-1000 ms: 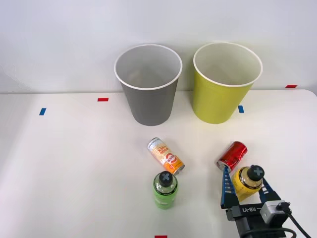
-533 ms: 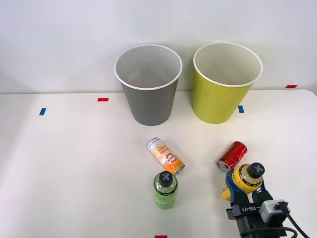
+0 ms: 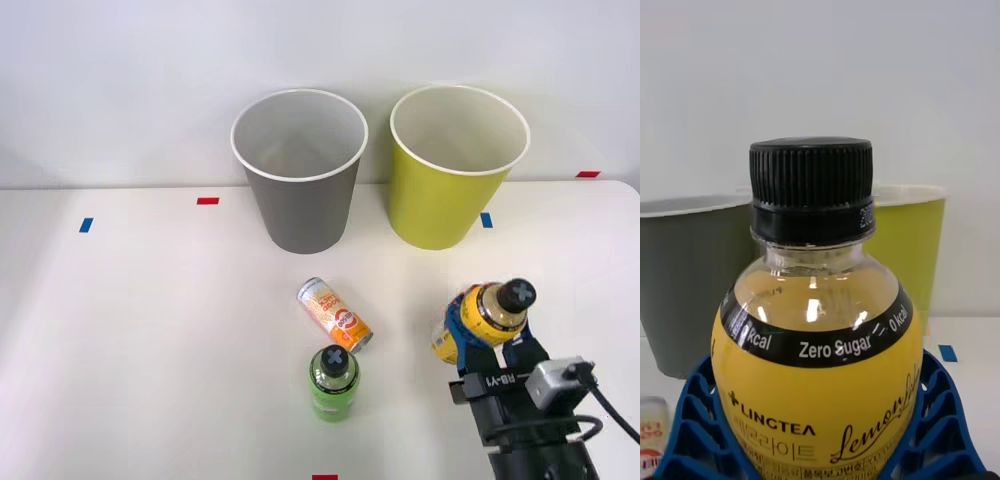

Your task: Put cans in the gray bin, plastic bottles in the light green bin

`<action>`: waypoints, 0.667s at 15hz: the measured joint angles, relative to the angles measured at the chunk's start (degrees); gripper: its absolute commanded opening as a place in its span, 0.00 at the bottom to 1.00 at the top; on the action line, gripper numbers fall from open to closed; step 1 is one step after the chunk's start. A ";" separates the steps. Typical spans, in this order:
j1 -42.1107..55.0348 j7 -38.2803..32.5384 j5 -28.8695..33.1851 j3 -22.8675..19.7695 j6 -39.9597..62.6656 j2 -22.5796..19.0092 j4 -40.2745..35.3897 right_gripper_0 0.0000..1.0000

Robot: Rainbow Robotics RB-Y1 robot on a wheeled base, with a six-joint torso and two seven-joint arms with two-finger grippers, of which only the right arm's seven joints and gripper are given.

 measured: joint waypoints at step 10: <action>-19.54 -3.74 -3.71 -8.09 29.94 8.28 -15.62 0.00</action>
